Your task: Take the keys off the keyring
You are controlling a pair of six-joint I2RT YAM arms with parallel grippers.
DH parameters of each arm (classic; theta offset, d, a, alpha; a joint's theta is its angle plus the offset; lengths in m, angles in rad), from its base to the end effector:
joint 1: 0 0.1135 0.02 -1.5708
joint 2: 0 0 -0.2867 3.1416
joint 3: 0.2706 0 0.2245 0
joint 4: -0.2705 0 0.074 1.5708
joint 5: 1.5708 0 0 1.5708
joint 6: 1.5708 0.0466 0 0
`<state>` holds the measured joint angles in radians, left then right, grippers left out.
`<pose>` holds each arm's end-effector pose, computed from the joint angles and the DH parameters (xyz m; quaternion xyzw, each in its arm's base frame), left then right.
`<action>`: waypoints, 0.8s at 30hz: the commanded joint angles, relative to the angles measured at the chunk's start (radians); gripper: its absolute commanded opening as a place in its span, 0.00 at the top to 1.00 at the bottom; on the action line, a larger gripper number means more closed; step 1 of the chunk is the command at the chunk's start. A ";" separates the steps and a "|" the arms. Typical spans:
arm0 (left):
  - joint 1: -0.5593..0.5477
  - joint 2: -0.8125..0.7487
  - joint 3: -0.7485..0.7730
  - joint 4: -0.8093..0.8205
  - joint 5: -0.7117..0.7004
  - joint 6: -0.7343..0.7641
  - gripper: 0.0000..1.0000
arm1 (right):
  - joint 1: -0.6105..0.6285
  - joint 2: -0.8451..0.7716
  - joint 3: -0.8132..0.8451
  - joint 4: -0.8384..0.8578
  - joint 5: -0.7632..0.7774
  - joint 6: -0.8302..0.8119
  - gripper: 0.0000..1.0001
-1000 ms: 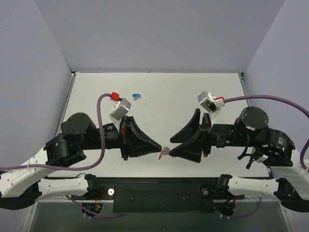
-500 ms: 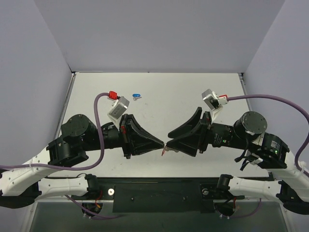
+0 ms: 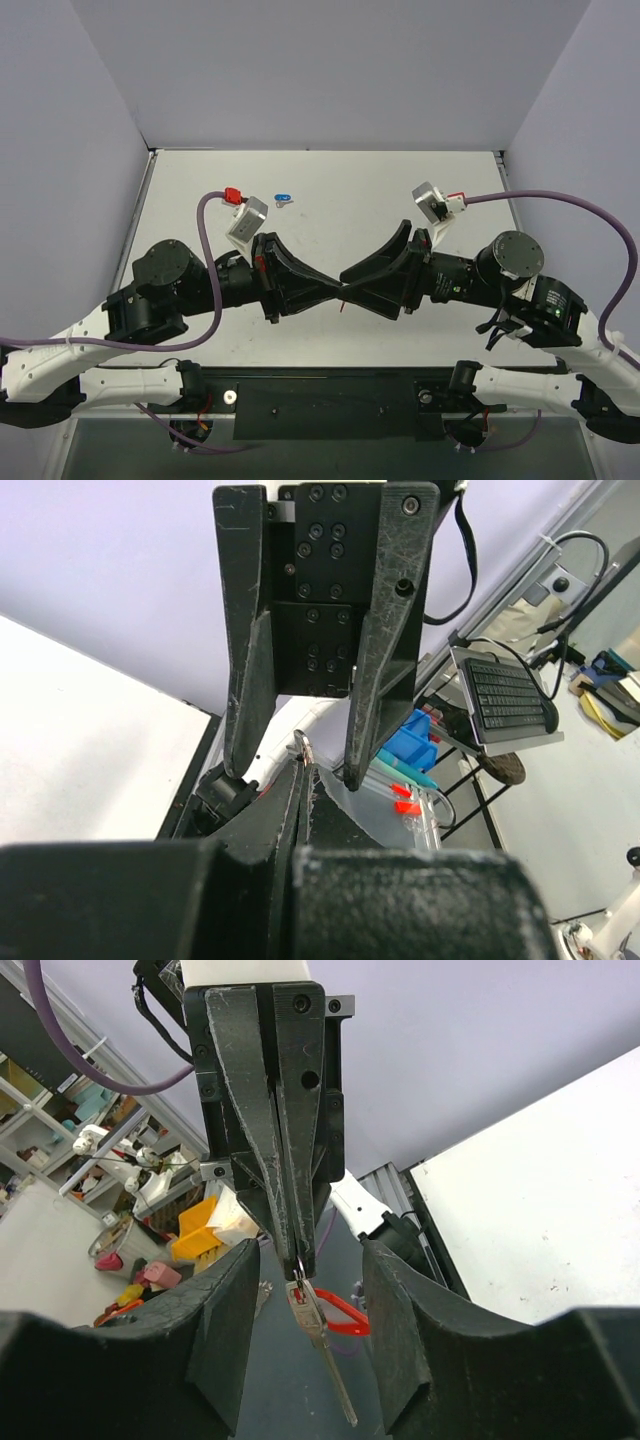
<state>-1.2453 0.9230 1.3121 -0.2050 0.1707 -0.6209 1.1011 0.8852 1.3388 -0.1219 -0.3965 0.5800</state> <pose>0.0380 -0.1373 0.5017 0.2580 0.5858 -0.6482 0.4125 0.0370 0.1127 0.5223 -0.3016 0.5087 0.6710 0.4473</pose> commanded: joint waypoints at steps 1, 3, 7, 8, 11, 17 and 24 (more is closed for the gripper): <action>-0.016 -0.018 -0.010 0.091 -0.083 -0.002 1.00 | 0.003 -0.031 -0.029 0.113 0.031 0.021 0.57; -0.017 -0.019 -0.007 0.101 -0.105 -0.002 1.00 | 0.005 -0.049 -0.056 0.154 0.074 0.035 0.57; -0.017 -0.021 -0.001 0.108 -0.135 0.006 1.00 | 0.003 -0.068 -0.087 0.188 0.102 0.041 0.58; -0.017 -0.021 0.001 0.113 -0.137 0.004 1.00 | 0.003 -0.072 -0.087 0.188 0.110 0.043 0.60; -0.017 -0.021 0.004 0.119 -0.140 0.006 1.00 | 0.003 -0.081 -0.102 0.199 0.128 0.044 0.65; -0.017 -0.018 0.007 0.107 -0.138 0.009 1.00 | 0.003 -0.081 -0.104 0.217 0.142 0.047 0.67; -0.017 -0.012 0.006 0.104 -0.142 0.006 1.00 | 0.003 -0.069 -0.107 0.226 0.134 0.055 0.70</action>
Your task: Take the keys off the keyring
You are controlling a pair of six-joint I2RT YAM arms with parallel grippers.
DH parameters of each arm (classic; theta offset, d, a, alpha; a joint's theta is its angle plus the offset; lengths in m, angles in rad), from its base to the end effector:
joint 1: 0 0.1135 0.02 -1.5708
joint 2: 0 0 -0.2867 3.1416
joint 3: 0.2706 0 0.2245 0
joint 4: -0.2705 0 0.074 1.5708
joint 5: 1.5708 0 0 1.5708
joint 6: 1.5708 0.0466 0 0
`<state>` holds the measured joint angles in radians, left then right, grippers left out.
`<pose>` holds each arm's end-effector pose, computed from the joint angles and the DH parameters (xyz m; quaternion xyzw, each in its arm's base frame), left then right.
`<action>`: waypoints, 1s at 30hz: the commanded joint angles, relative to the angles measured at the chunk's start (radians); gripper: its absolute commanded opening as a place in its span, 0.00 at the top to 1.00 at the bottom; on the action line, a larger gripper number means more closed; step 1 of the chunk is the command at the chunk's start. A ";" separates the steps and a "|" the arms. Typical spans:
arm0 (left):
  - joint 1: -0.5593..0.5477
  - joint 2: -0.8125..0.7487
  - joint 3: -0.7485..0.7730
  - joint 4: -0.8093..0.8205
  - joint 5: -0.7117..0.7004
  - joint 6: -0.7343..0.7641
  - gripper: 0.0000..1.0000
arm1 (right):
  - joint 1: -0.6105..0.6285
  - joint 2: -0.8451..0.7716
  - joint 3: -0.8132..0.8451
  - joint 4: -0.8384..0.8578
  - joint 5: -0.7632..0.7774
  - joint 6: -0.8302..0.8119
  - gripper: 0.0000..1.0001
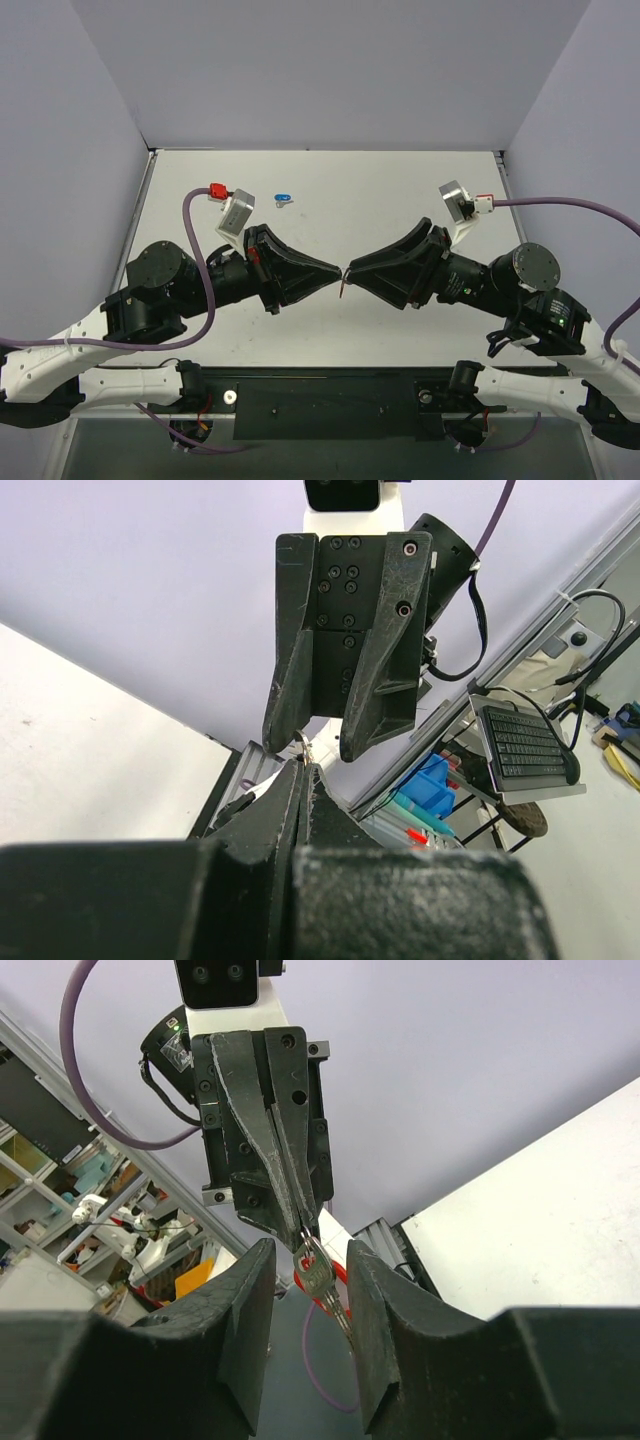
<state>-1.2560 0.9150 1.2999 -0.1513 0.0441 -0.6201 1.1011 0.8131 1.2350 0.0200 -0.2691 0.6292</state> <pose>0.0415 -0.1342 0.5055 0.2102 0.5832 -0.6407 0.4529 0.0357 0.0977 0.5160 -0.2341 0.4889 0.6839 0.4884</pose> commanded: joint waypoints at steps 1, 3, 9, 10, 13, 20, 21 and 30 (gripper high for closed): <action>-0.006 -0.005 0.016 0.052 -0.016 0.005 1.00 | 0.003 0.006 -0.002 0.084 0.004 0.004 0.70; -0.006 -0.004 0.015 0.058 -0.015 0.006 1.00 | 0.003 0.009 -0.003 0.086 0.001 0.007 0.70; -0.006 -0.002 0.018 0.062 -0.015 0.006 1.00 | 0.003 0.014 -0.008 0.093 -0.007 0.012 0.75; -0.006 -0.002 0.018 0.062 -0.016 0.006 1.00 | 0.003 0.012 -0.009 0.093 -0.012 0.012 0.76; -0.006 -0.002 0.018 0.065 -0.016 0.008 1.00 | 0.003 0.023 -0.009 0.097 -0.021 0.018 0.78; -0.006 0.001 0.022 0.065 -0.023 0.013 1.00 | 0.003 0.017 -0.014 0.094 -0.019 0.018 0.88; -0.005 0.001 0.024 0.065 -0.023 0.013 1.00 | 0.003 0.014 -0.014 0.092 -0.016 0.017 0.91; -0.006 0.018 0.076 -0.020 -0.015 0.020 1.00 | 0.003 0.000 0.009 -0.009 -0.021 -0.022 1.00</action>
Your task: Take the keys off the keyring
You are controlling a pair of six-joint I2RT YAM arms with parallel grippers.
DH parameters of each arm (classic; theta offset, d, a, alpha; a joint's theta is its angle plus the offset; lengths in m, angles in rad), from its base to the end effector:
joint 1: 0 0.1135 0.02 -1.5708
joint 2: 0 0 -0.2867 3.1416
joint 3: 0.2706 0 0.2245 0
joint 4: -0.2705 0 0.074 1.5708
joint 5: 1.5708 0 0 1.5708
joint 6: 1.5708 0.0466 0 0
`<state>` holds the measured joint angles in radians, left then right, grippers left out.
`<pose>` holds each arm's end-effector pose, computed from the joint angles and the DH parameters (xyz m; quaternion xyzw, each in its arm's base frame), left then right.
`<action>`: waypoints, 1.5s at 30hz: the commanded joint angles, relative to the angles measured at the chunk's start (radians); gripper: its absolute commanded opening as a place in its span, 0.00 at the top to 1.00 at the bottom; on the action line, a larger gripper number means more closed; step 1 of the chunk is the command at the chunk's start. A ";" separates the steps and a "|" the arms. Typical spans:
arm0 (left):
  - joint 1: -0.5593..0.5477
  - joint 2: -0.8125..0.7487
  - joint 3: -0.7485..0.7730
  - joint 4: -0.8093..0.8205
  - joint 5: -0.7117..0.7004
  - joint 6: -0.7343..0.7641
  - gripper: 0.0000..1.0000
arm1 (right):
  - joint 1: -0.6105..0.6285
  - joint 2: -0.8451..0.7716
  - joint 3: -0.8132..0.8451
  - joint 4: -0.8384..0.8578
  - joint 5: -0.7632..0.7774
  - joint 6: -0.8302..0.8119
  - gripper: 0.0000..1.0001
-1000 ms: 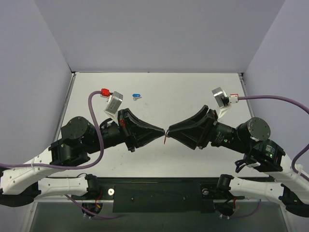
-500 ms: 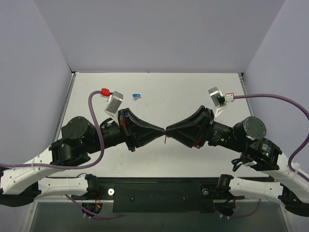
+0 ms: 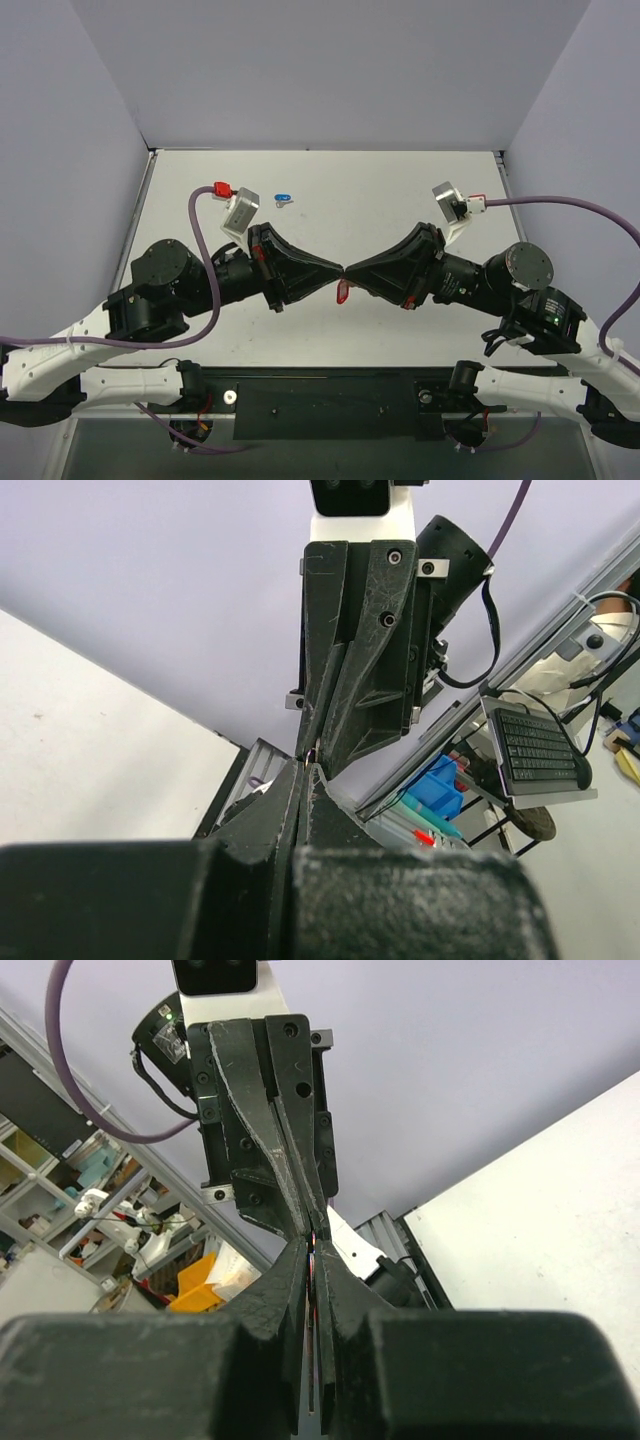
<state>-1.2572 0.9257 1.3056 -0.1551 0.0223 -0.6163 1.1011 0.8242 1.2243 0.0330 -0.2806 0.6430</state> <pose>0.0434 -0.1371 0.5054 0.2046 0.5888 -0.6341 0.4576 0.0378 0.1030 0.5133 -0.2358 0.4926 0.6872 0.4790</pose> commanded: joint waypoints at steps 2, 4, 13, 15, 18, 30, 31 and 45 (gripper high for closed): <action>-0.005 0.019 0.099 -0.060 0.014 0.026 1.00 | 0.002 -0.004 0.030 -0.068 -0.031 -0.042 1.00; -0.005 0.038 0.139 -0.116 0.027 0.036 1.00 | 0.003 0.003 0.046 -0.120 -0.054 -0.055 1.00; -0.005 0.130 0.306 -0.388 0.096 0.090 1.00 | 0.003 0.073 0.188 -0.471 -0.131 -0.175 1.00; -0.005 0.136 0.329 -0.419 0.102 0.099 1.00 | 0.003 0.085 0.202 -0.513 -0.138 -0.190 1.00; -0.005 0.150 0.359 -0.477 0.108 0.110 1.00 | 0.003 0.098 0.214 -0.545 -0.158 -0.200 1.00; -0.005 0.180 0.344 -0.457 0.087 0.084 1.00 | 0.005 0.101 0.198 -0.552 -0.137 -0.201 1.00; -0.005 0.176 0.340 -0.428 0.077 0.070 1.00 | 0.003 0.093 0.192 -0.547 -0.121 -0.197 1.00; -0.007 0.467 0.733 -0.701 0.189 0.200 1.00 | 0.003 0.075 0.159 -0.531 -0.212 -0.167 1.00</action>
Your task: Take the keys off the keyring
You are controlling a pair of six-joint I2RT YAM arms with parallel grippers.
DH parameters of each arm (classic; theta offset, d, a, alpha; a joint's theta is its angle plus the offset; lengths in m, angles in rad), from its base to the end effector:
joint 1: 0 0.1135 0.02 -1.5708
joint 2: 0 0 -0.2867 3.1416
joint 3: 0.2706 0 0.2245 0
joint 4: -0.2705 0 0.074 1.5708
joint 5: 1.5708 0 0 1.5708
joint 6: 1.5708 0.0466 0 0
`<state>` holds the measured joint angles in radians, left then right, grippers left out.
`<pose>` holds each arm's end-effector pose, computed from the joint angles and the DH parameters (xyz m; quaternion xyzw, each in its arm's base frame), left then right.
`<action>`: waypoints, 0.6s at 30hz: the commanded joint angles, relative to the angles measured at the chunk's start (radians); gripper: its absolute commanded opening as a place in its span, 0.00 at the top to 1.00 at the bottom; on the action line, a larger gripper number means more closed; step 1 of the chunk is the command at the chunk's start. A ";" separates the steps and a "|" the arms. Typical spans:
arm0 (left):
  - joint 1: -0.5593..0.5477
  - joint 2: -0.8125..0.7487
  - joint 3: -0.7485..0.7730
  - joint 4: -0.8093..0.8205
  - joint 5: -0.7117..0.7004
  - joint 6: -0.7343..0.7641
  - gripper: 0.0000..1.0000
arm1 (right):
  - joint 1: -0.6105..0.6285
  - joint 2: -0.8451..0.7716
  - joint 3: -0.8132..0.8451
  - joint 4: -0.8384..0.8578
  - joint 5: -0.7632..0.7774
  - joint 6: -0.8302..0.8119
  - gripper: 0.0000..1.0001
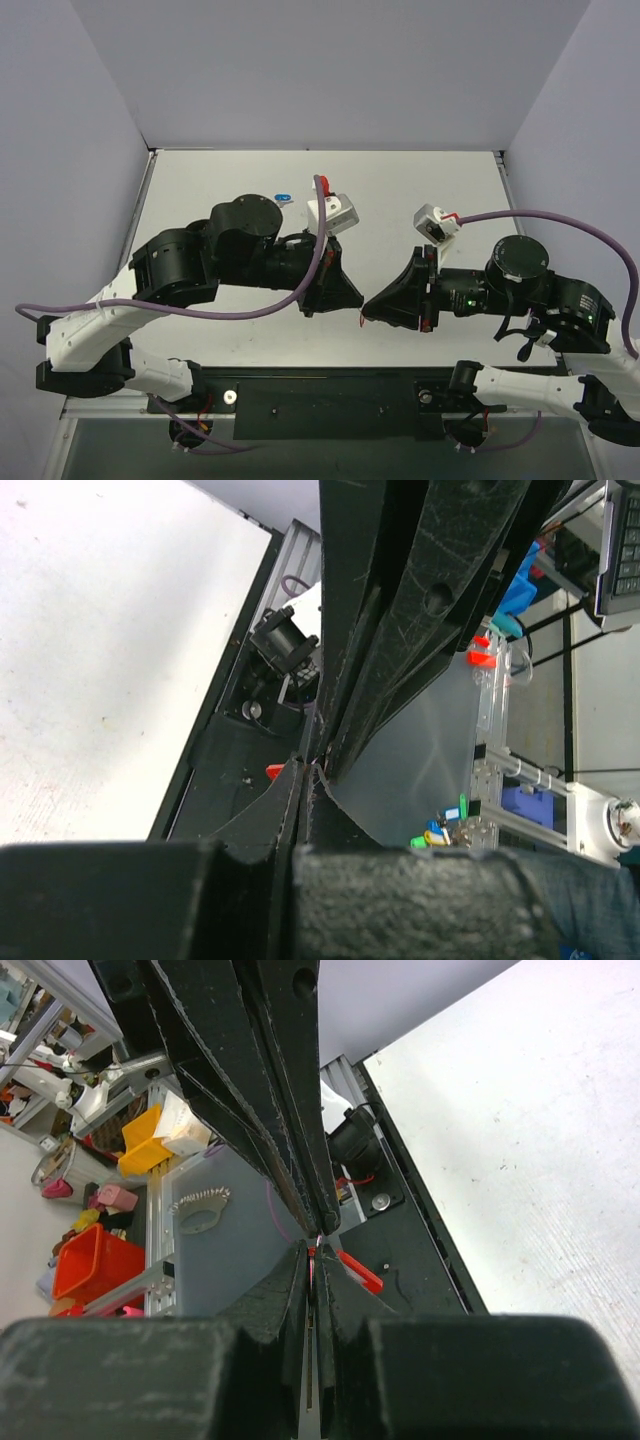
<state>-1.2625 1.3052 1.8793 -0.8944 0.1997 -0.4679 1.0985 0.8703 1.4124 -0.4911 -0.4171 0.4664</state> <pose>0.0541 -0.2004 0.5204 0.3660 0.7213 -0.4958 0.3162 0.0314 0.1030 0.5017 -0.3521 0.5939 0.6012 0.4024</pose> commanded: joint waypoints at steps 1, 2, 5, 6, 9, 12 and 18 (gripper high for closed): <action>0.000 0.098 0.173 0.020 0.010 0.063 1.00 | 0.008 0.029 -0.030 -0.009 -0.071 0.012 1.00; 0.000 0.107 0.190 0.002 0.009 0.066 1.00 | 0.006 0.023 -0.032 -0.009 -0.068 0.014 1.00; -0.001 0.080 0.164 0.029 0.009 0.063 1.00 | 0.008 0.009 -0.041 -0.007 -0.052 0.017 1.00; 0.000 0.068 0.144 0.038 0.003 0.054 1.00 | 0.008 0.001 -0.047 -0.007 -0.046 0.017 1.00; 0.000 0.004 0.097 0.087 -0.014 0.031 1.00 | 0.008 -0.017 -0.062 0.003 -0.029 0.021 1.00; 0.000 -0.058 0.020 0.138 -0.064 -0.014 0.99 | 0.006 -0.051 -0.105 0.061 -0.025 0.041 1.00; 0.000 -0.299 -0.338 0.555 -0.140 -0.164 0.64 | 0.008 -0.096 -0.162 0.161 -0.031 0.054 1.00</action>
<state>-1.2633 1.1816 1.7306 -0.7567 0.1364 -0.5045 1.1004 0.7971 1.2743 -0.4053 -0.4244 0.5041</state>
